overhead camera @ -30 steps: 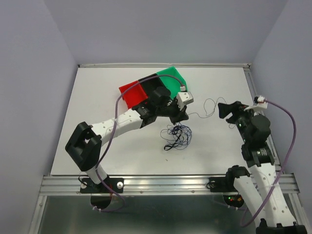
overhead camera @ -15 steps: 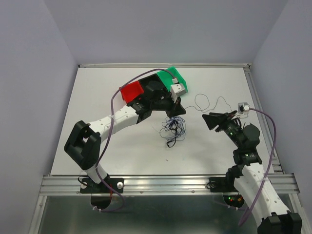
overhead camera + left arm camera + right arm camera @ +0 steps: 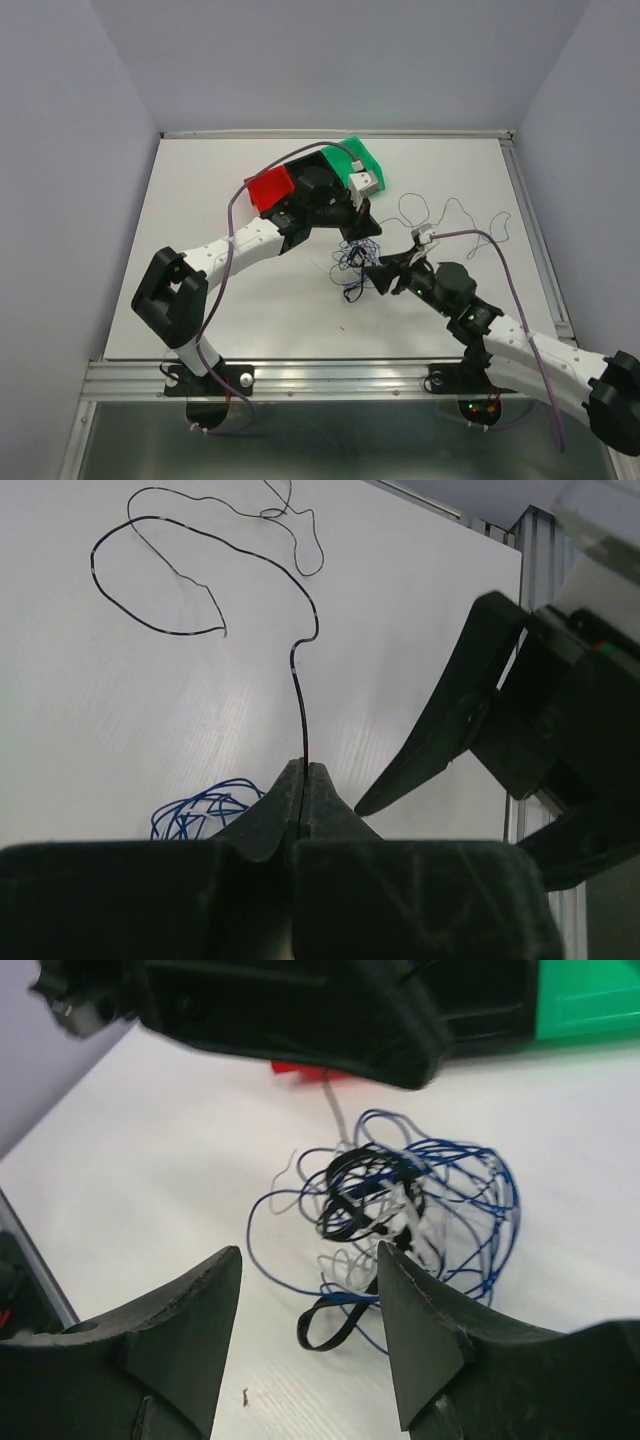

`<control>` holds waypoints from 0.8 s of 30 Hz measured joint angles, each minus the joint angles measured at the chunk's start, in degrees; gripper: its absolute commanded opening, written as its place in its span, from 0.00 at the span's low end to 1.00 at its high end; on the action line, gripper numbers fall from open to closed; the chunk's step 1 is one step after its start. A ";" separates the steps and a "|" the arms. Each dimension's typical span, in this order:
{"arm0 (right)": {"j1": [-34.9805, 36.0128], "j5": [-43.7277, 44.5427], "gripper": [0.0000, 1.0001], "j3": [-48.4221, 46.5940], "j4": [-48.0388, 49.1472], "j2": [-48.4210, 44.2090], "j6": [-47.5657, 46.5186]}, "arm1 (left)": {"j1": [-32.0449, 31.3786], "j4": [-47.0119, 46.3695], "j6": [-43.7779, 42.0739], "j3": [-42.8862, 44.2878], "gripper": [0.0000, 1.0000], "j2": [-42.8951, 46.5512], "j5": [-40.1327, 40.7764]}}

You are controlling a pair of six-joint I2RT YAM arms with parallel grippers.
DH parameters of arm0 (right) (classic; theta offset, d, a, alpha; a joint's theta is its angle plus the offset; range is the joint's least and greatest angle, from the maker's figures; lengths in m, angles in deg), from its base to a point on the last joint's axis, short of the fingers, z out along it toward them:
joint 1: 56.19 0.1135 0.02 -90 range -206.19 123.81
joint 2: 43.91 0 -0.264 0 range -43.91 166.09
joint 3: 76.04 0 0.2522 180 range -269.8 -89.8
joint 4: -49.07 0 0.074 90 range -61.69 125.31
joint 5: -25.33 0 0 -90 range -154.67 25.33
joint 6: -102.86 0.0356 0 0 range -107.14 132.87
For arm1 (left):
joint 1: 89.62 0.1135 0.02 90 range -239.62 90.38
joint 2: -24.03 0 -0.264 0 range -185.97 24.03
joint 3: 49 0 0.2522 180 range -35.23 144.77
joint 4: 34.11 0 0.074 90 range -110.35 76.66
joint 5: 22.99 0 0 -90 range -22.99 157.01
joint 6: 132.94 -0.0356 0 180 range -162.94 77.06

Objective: Untangle the cables

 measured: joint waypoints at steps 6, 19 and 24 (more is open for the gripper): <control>8.59 10.03 0.59 -0.26 5.14 6.80 -4.37 | 0.00 -0.44 1.14 -0.33 0.00 0.09 -0.59; 9.77 17.57 0.56 -1.92 14.71 11.10 -9.94 | 0.02 -1.29 3.91 -1.95 0.00 1.22 -2.29; 9.75 17.84 0.49 -2.86 16.35 13.57 -11.78 | -0.02 -1.75 4.96 -1.95 0.00 1.25 -3.52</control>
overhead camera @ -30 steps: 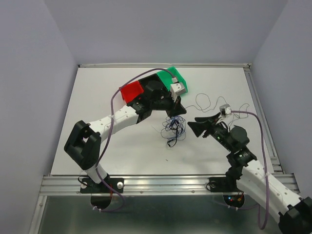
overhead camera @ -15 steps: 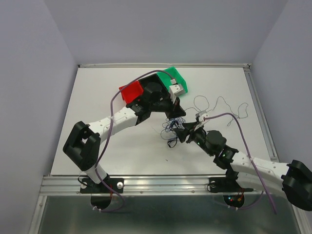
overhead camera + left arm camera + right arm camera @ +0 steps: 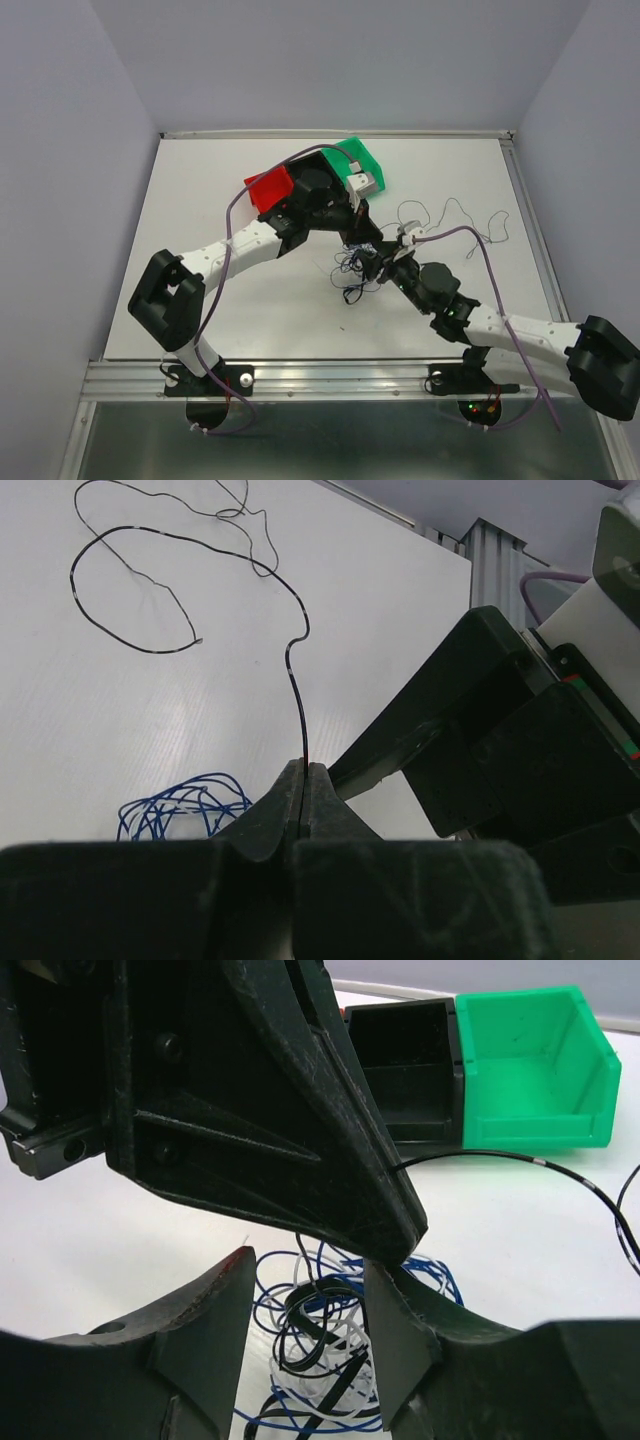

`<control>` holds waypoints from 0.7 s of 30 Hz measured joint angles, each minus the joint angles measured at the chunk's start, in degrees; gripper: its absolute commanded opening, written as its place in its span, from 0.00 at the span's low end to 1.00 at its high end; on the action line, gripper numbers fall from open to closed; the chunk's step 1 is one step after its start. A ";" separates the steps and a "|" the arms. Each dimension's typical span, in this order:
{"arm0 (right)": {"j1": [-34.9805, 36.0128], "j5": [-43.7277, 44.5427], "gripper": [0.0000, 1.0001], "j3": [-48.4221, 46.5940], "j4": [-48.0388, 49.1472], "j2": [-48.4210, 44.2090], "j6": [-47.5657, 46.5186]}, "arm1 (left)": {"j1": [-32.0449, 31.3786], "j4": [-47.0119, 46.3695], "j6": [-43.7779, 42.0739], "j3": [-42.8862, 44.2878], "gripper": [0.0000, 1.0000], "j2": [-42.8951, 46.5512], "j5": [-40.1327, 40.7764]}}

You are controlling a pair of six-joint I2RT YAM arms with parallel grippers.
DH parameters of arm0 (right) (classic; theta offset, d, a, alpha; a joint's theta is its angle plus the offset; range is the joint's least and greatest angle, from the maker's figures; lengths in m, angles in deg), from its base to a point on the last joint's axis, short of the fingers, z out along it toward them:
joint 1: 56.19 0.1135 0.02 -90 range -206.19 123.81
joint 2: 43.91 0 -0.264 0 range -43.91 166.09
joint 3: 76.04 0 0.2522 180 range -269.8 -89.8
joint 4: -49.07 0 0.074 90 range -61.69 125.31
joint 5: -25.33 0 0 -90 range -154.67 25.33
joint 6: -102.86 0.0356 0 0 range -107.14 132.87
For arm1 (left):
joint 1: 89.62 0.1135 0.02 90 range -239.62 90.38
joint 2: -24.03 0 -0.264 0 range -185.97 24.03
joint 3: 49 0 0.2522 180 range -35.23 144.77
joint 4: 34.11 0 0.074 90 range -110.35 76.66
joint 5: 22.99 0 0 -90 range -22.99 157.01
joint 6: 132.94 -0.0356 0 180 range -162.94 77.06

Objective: Untangle the cables

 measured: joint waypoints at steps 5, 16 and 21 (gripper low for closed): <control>0.00 0.87 0.42 -0.81 1.03 1.84 -1.51 | -0.04 -0.44 1.18 -0.04 0.00 0.52 -1.05; 0.42 0.20 0.28 -0.94 7.98 15.45 2.10 | -0.04 2.75 0.61 0.79 0.00 9.60 1.25; 2.69 1.11 0.31 -0.90 12.76 17.49 5.09 | -0.07 8.98 -2.51 8.37 0.00 11.06 6.25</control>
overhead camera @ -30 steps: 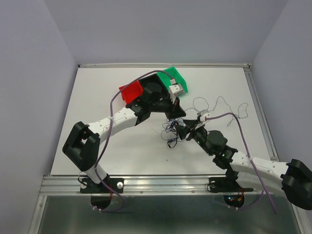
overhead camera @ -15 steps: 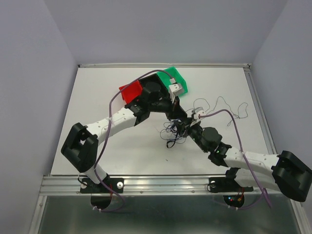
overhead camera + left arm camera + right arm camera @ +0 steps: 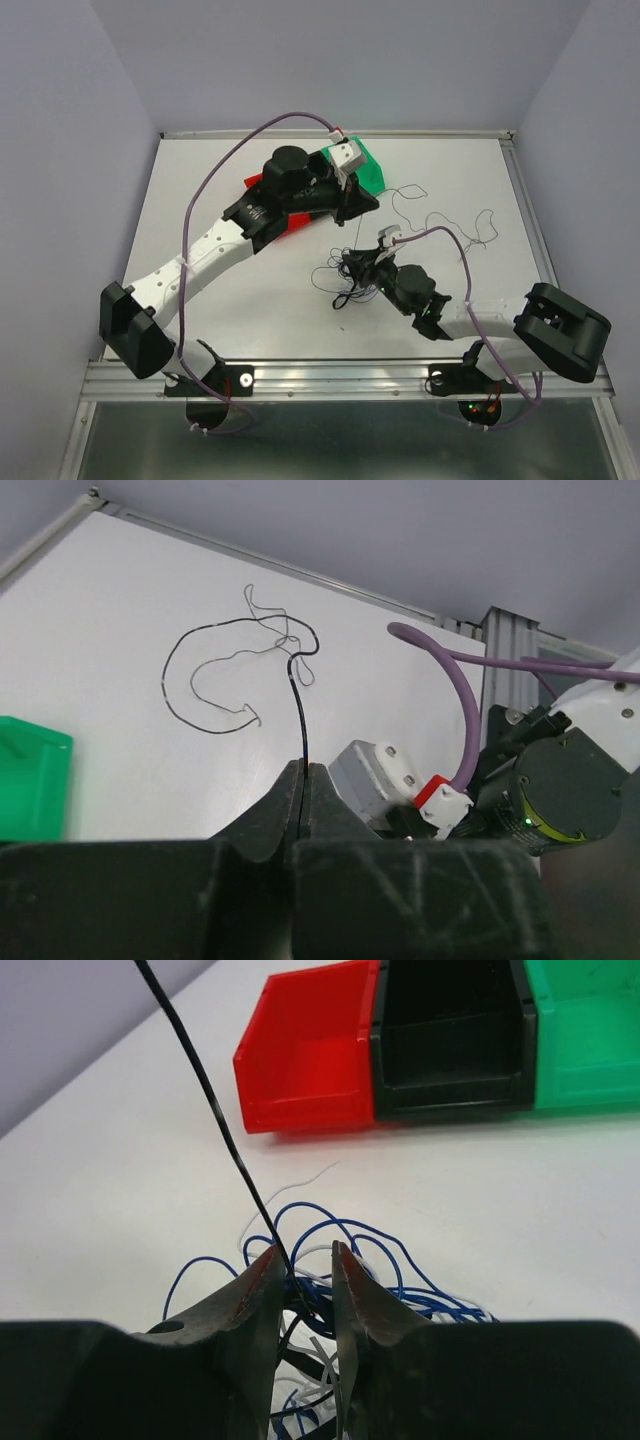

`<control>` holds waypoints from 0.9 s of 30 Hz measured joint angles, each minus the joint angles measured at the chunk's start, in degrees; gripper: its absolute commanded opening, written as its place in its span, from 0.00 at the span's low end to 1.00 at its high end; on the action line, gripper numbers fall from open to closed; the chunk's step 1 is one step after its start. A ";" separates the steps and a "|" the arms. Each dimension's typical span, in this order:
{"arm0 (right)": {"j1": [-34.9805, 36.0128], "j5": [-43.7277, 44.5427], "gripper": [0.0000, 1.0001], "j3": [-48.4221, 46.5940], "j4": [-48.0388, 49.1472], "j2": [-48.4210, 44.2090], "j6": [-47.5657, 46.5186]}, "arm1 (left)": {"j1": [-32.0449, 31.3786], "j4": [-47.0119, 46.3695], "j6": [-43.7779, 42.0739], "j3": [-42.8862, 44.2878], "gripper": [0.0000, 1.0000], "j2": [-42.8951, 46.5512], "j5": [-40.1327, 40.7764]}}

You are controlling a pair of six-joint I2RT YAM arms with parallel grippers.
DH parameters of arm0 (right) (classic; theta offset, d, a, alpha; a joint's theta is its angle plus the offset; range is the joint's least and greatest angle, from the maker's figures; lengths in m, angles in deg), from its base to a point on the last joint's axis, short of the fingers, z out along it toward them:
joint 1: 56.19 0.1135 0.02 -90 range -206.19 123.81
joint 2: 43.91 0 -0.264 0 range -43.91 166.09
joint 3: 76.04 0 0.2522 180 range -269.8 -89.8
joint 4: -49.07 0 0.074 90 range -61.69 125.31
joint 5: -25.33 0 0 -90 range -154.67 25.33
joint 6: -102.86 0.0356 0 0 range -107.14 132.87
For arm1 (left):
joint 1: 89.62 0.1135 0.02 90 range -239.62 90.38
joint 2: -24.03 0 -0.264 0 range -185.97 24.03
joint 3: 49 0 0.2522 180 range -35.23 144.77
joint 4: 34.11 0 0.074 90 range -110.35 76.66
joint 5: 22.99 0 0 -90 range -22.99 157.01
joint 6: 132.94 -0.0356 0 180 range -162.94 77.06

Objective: Untangle the cables

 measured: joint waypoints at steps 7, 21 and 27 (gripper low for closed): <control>0.44 1.22 0.30 -0.02 5.29 -0.92 2.21 | -0.09 10.19 -7.10 15.63 0.00 -1.99 9.20; 2.54 1.99 0.29 -3.85 9.55 10.49 5.09 | -0.52 25.11 -12.72 50.90 0.00 -18.64 18.47; 3.96 2.93 0.29 -6.97 12.41 15.82 5.81 | -3.52 25.46 -17.22 51.25 0.00 -18.67 22.14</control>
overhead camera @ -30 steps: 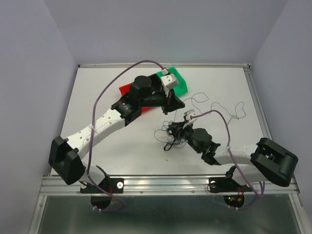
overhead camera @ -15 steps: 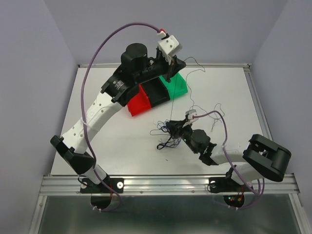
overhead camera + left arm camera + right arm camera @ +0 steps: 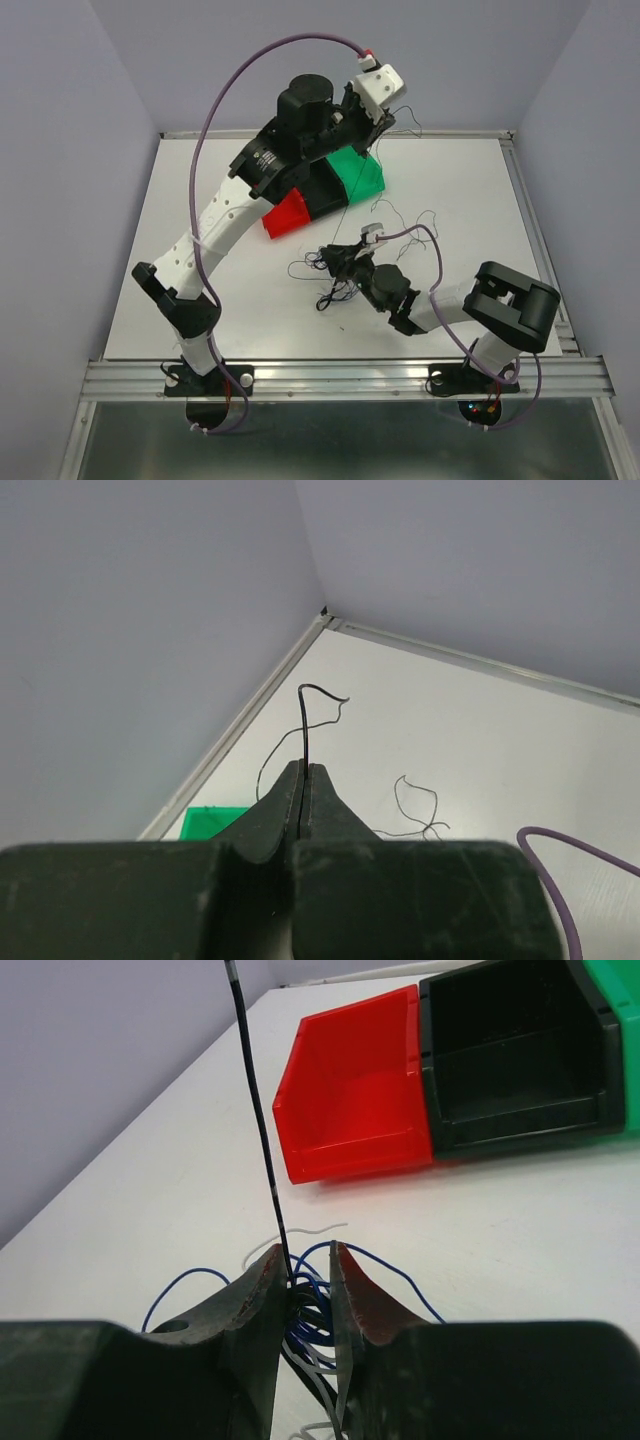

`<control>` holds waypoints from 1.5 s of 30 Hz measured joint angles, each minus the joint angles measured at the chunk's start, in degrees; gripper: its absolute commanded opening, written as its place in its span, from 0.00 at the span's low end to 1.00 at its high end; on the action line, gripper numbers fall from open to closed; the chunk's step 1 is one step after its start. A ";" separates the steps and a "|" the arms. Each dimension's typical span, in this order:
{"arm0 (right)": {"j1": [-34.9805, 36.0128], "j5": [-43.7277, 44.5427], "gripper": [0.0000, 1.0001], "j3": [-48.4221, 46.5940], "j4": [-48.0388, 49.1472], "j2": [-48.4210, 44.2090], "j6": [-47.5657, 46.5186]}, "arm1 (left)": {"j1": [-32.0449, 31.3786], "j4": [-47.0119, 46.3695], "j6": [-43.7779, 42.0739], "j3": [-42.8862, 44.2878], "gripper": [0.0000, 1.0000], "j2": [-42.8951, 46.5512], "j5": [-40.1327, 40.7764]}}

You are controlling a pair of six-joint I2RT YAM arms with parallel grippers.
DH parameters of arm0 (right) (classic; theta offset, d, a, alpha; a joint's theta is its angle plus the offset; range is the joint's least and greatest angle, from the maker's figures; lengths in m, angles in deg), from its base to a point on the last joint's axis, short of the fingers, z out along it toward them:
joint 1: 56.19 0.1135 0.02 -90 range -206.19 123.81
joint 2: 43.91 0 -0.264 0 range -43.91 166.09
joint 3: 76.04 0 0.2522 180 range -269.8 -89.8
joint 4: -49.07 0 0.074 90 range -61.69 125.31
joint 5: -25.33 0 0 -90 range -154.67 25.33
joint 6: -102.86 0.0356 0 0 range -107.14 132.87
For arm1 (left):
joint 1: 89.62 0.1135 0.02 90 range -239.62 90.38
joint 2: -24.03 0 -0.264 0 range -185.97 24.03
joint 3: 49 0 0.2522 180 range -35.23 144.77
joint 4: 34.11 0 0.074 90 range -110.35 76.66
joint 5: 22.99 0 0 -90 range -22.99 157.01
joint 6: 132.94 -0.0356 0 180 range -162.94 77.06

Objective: Untangle the cables

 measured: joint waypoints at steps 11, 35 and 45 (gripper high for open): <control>1.42 1.11 0.43 -2.12 1.79 2.97 2.99 | -10.23 -5.40 -15.56 1.01 0.00 0.42 13.16; 10.64 10.86 0.01 7.28 -21.64 -6.78 23.26 | -14.73 -21.90 -29.00 -0.98 0.00 6.71 26.45; 14.14 15.02 0.18 9.99 -38.56 -17.64 31.39 | -14.80 -30.40 -35.54 -9.57 0.00 7.19 29.00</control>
